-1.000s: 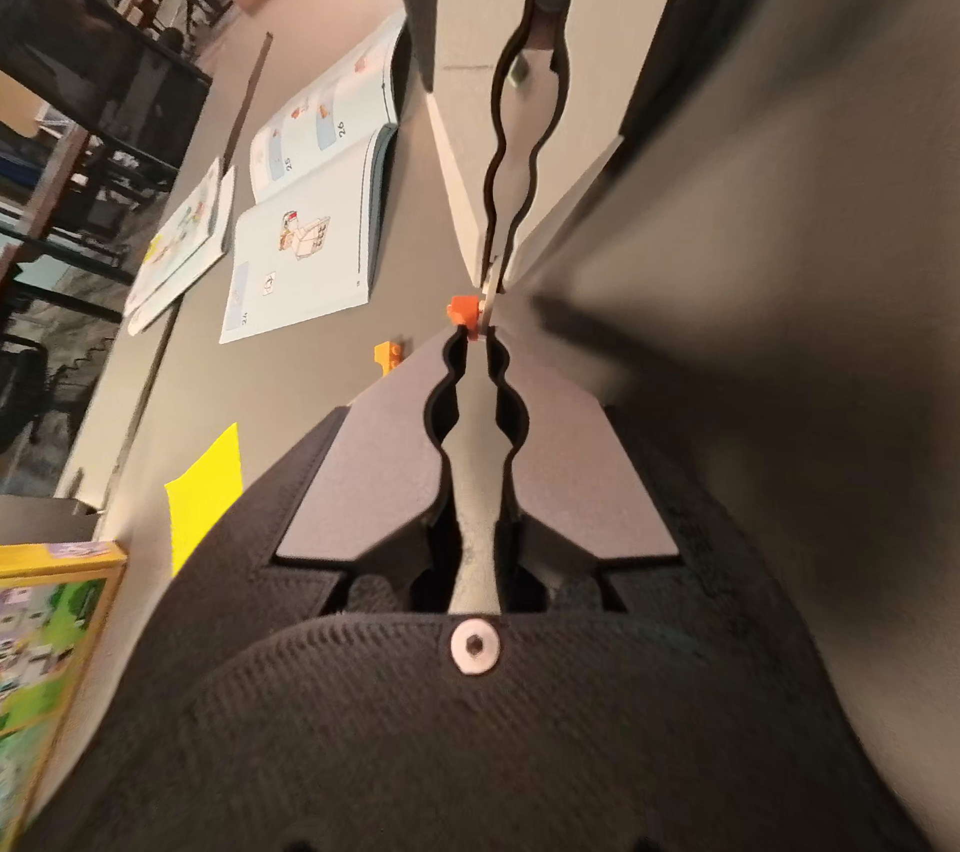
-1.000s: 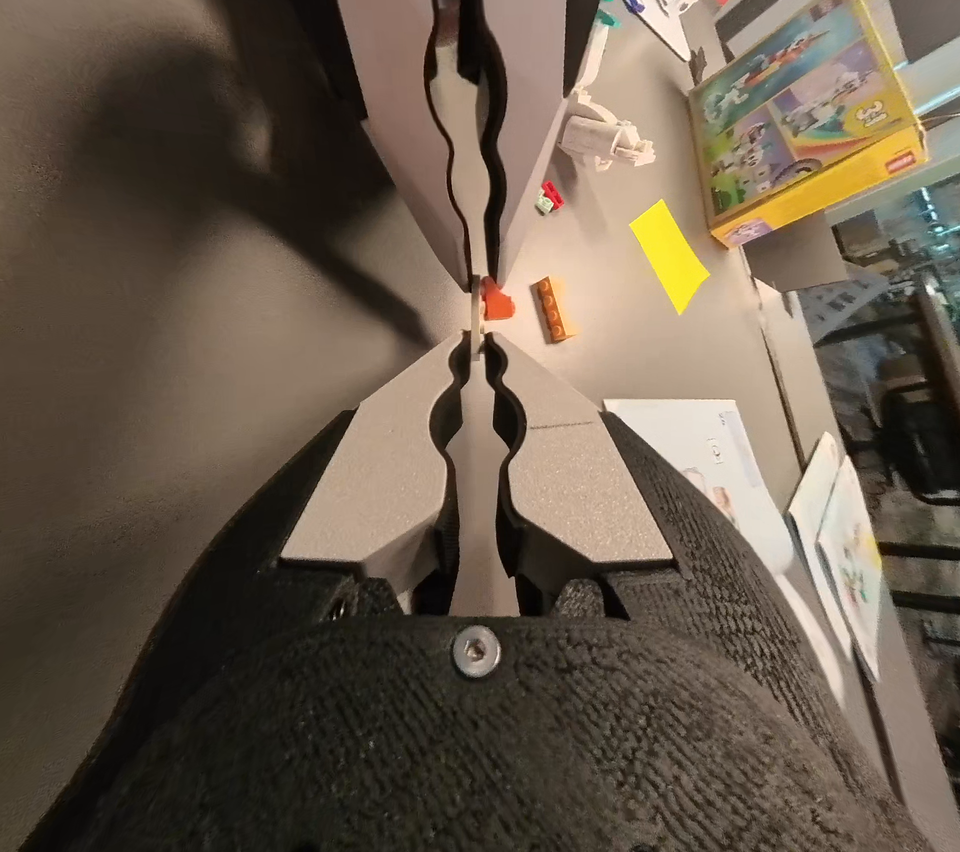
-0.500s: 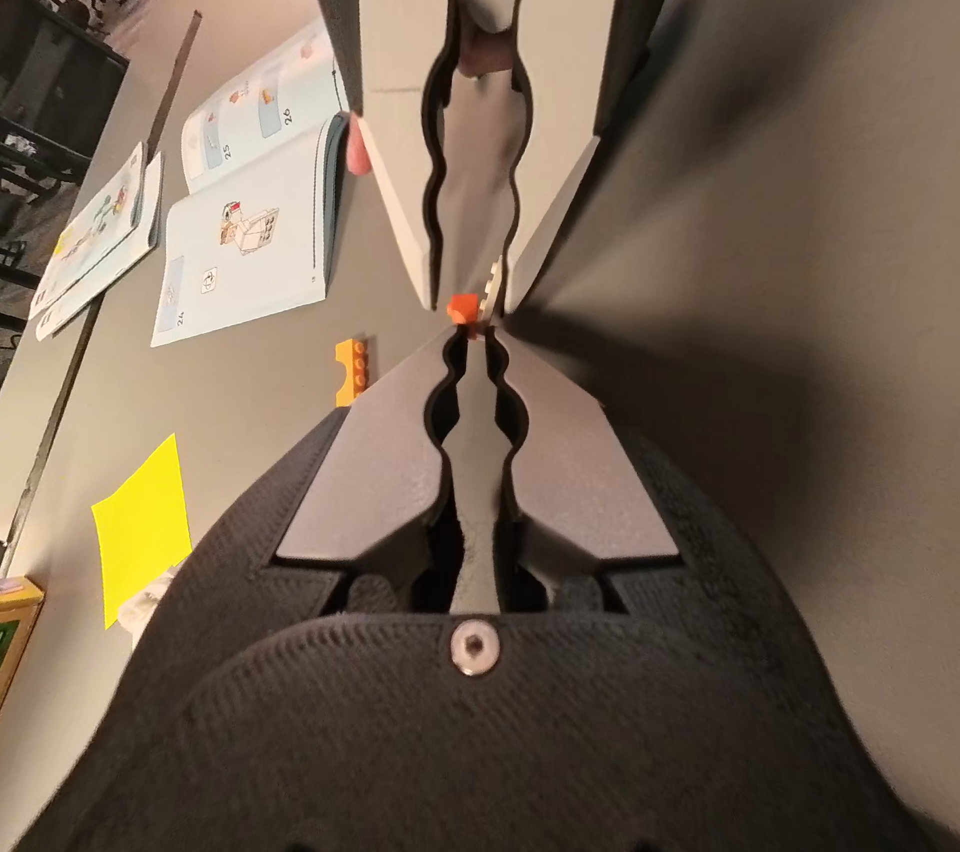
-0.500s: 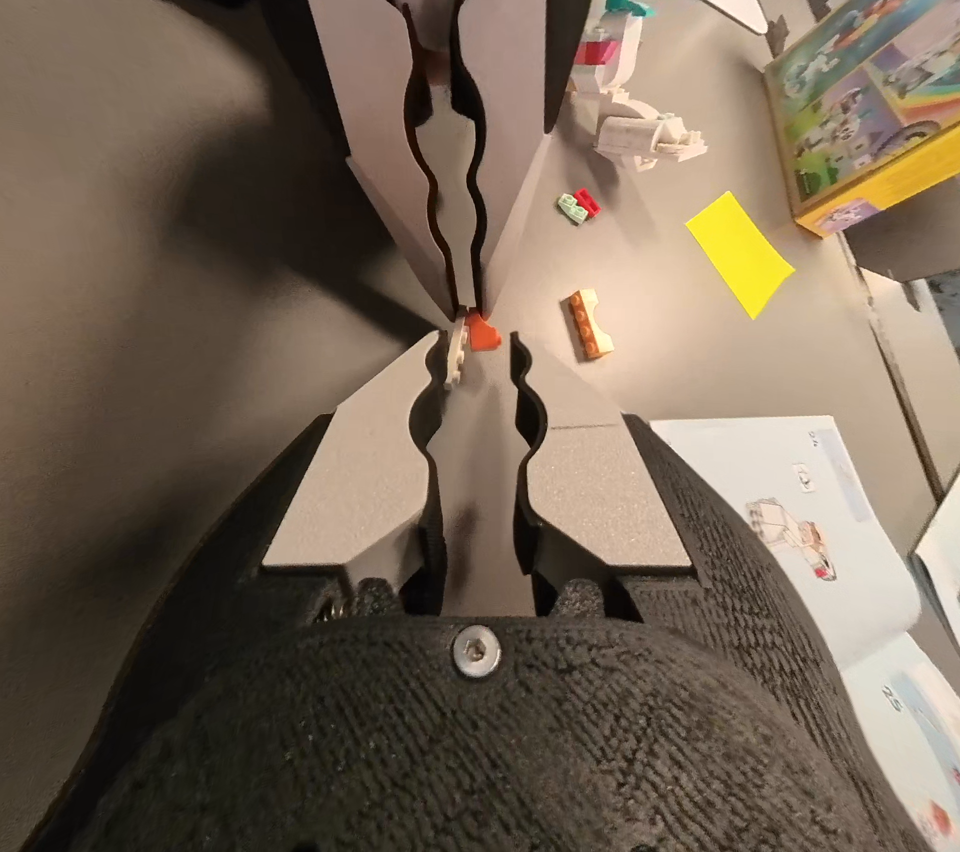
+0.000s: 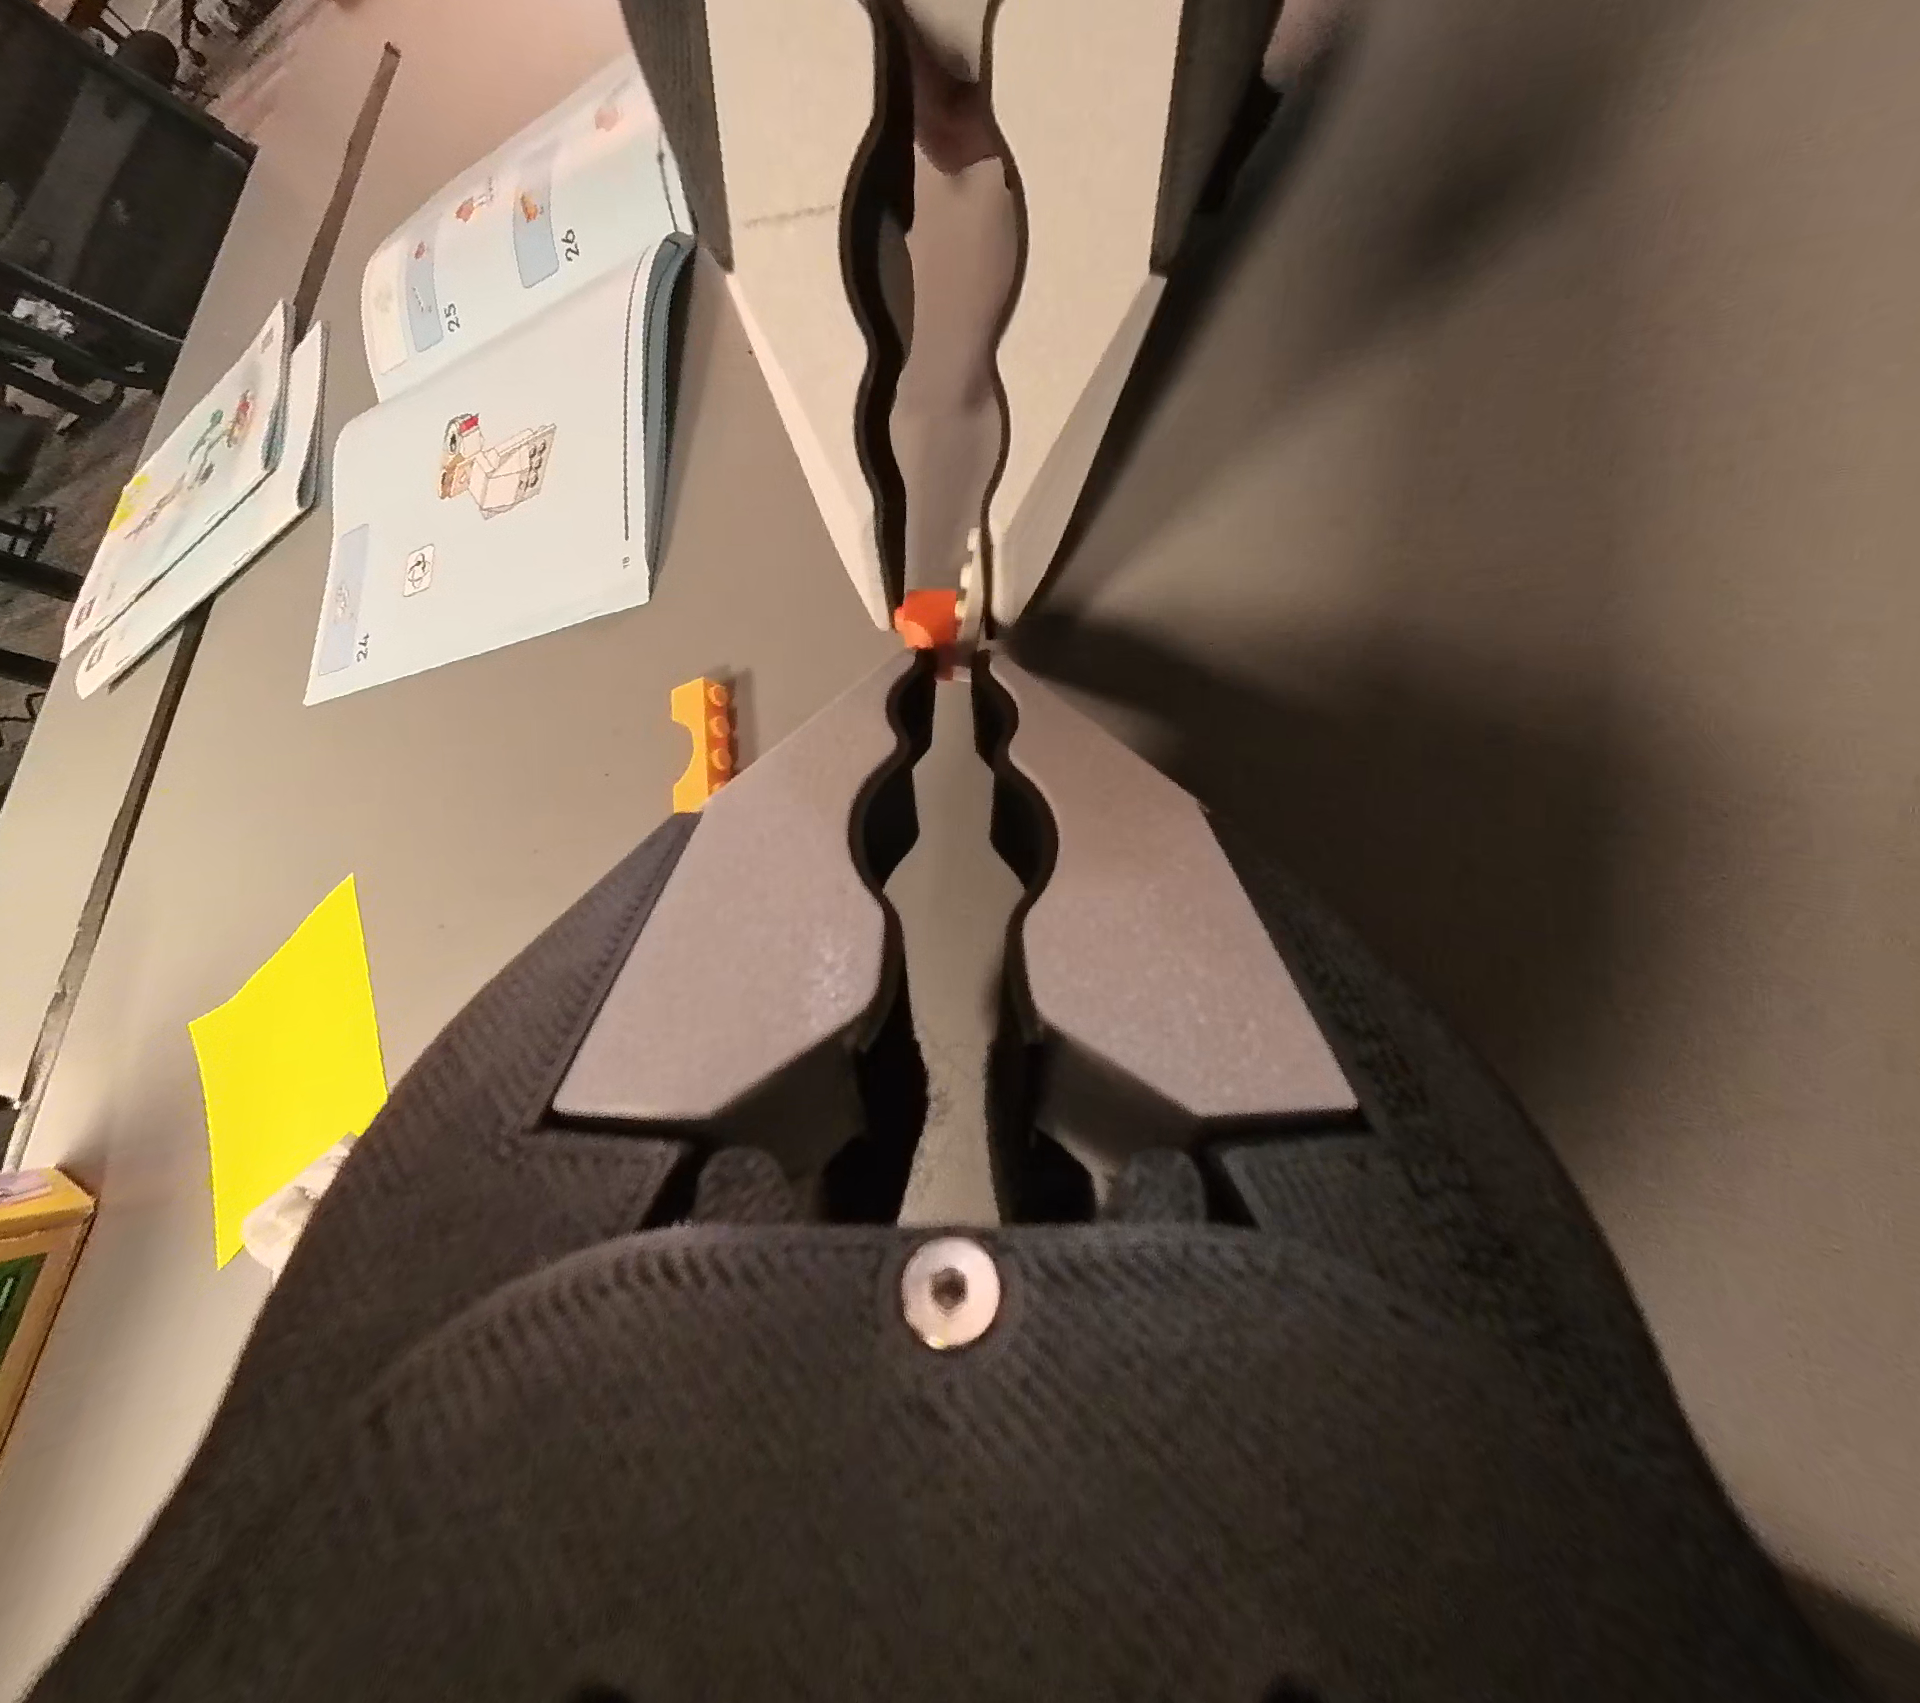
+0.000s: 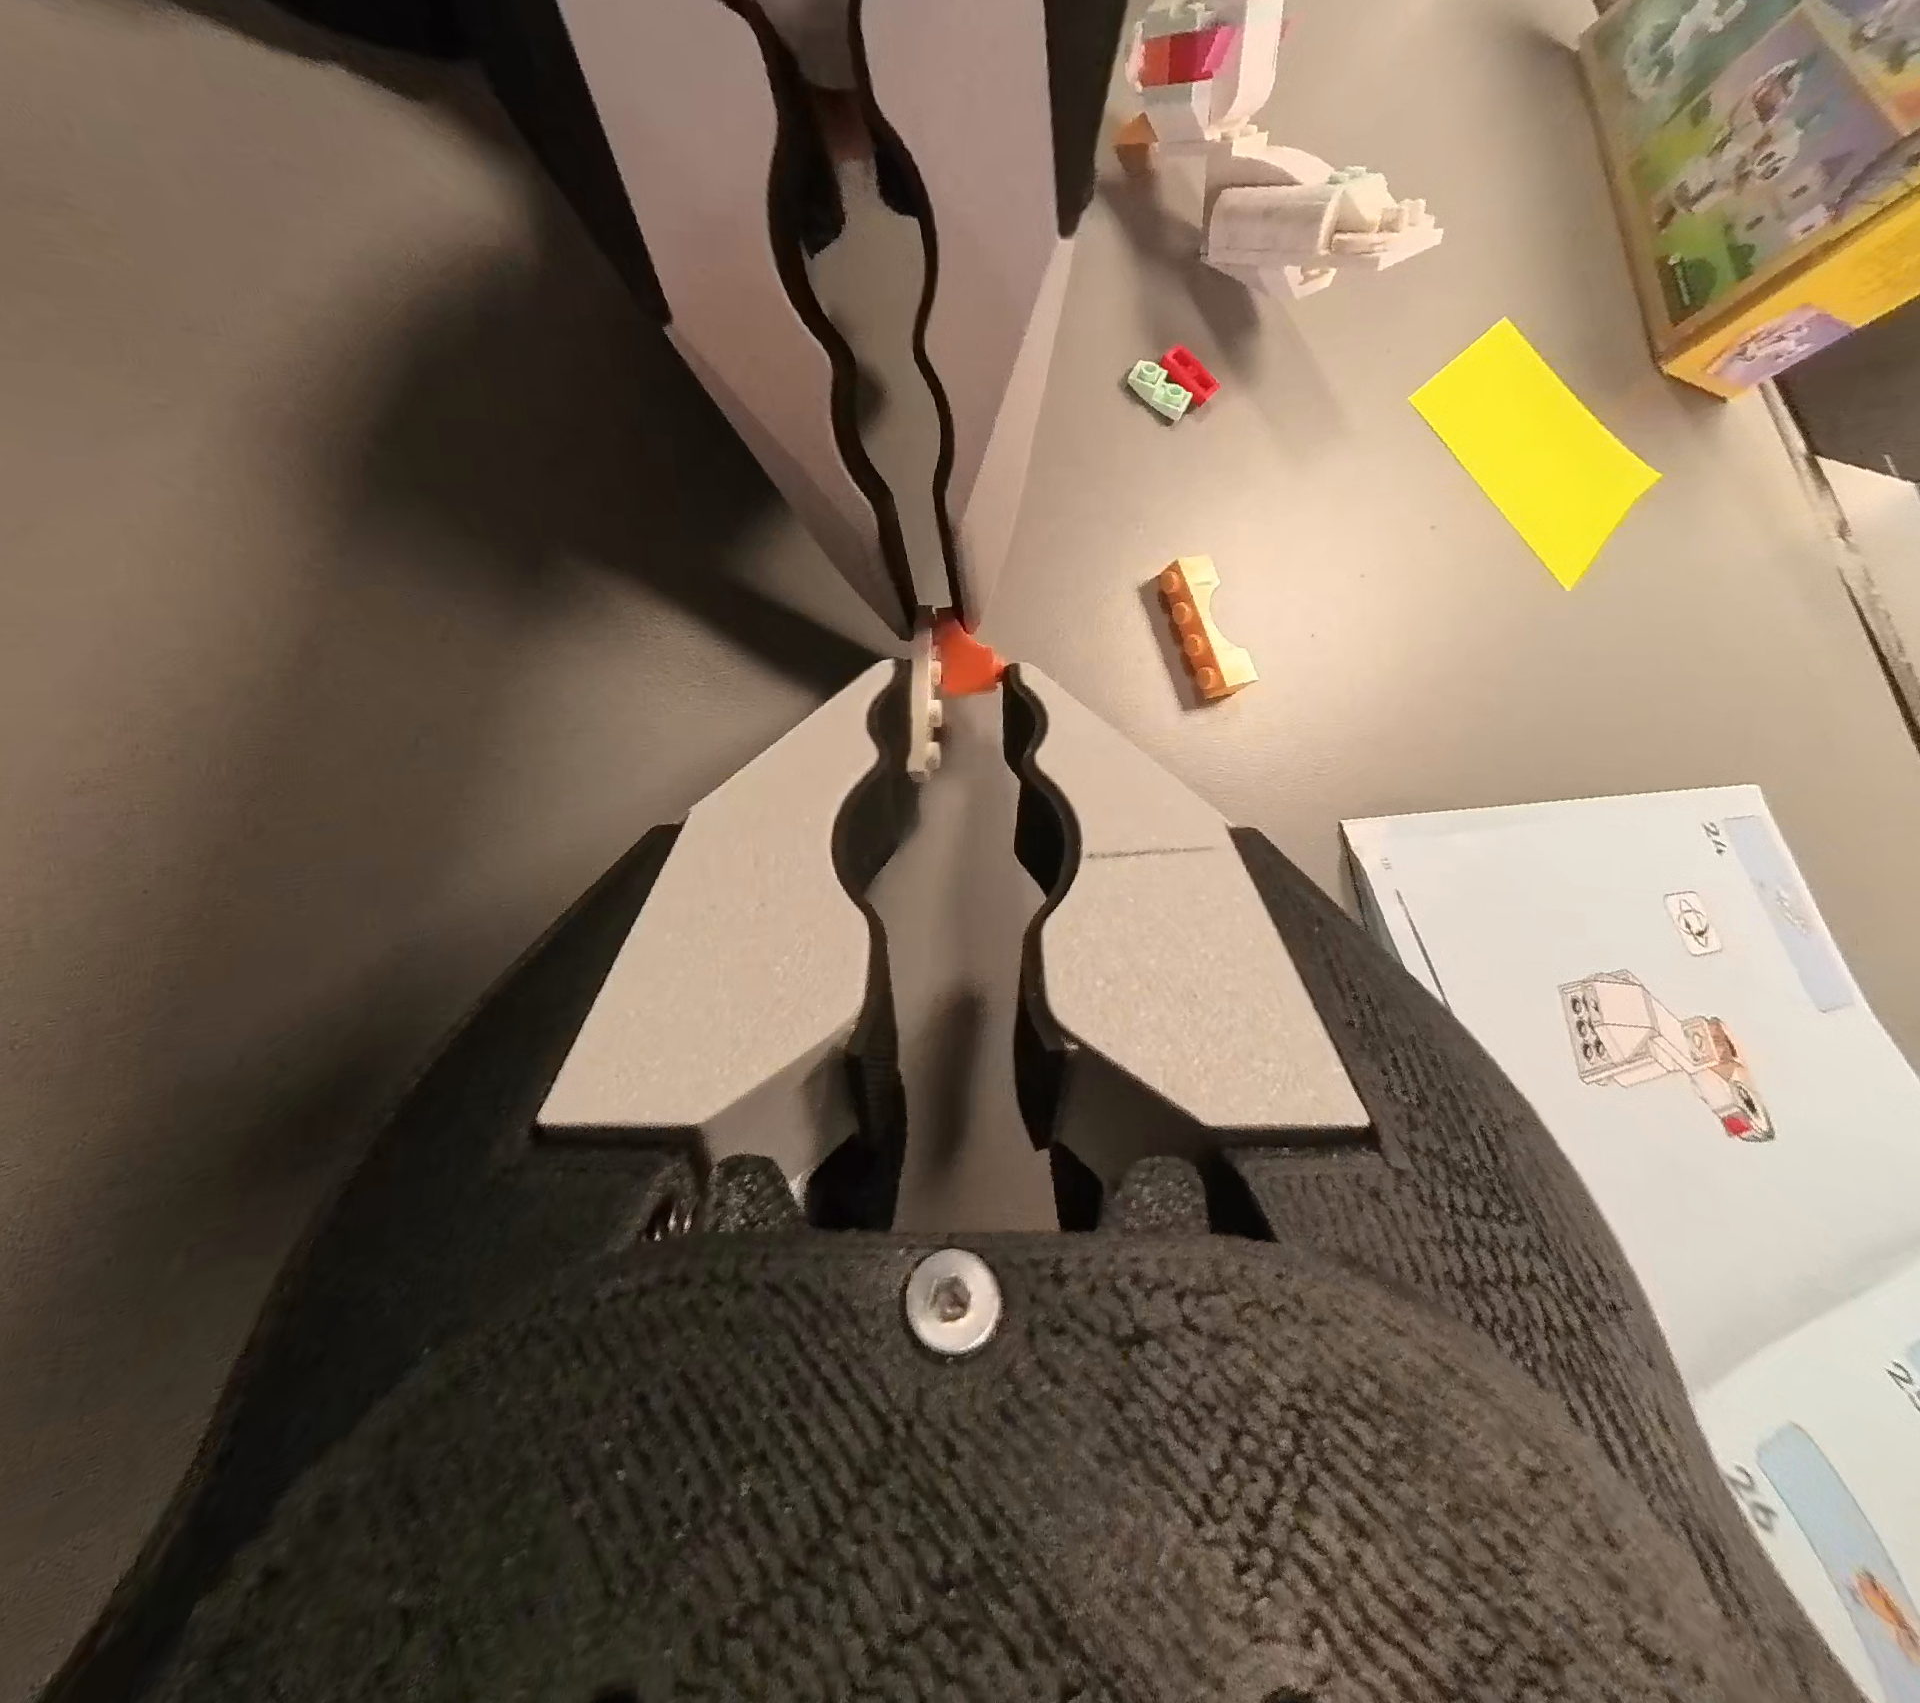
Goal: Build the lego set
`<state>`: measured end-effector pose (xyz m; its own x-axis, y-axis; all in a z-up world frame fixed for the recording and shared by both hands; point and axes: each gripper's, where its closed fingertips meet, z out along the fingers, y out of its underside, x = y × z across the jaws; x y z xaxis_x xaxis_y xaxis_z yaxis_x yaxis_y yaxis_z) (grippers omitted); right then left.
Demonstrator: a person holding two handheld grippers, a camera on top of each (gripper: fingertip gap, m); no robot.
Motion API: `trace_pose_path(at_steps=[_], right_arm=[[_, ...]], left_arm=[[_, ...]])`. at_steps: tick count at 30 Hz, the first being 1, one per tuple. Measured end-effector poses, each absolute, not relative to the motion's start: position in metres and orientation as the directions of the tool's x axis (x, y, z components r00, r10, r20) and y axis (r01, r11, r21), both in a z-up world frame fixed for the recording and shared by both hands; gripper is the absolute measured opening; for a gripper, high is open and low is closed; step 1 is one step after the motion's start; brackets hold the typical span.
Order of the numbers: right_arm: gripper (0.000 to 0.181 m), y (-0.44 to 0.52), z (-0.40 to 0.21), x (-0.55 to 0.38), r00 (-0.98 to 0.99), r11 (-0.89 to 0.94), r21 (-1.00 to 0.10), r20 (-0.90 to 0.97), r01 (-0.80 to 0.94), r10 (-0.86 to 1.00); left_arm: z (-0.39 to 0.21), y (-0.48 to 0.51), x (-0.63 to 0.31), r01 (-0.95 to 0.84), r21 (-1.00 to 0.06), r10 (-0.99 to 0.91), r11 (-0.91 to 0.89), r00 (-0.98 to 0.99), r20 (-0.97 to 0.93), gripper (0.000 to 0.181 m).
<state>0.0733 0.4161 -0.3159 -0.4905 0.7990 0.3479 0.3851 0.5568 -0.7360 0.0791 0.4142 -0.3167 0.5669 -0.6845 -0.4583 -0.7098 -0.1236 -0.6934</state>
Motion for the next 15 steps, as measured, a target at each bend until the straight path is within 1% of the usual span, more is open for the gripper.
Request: trace_pose_path(at_steps=[11,15], right_arm=[[0.012,0.4197,-0.3179,0.0721,-0.426,0.650,-0.643,0.496,0.405,0.757],[0.012,0.4186,-0.3172,0.0726,-0.430,0.694,-0.614,0.548,0.376,0.718]], left_arm=[[-0.3169,0.4143,0.0788,-0.716,-0.687,-0.677,-0.126,0.568,-0.468,0.007],[-0.3174,0.4137,0.0787,-0.746,-0.659,-0.671,-0.100,0.539,-0.509,0.007]])
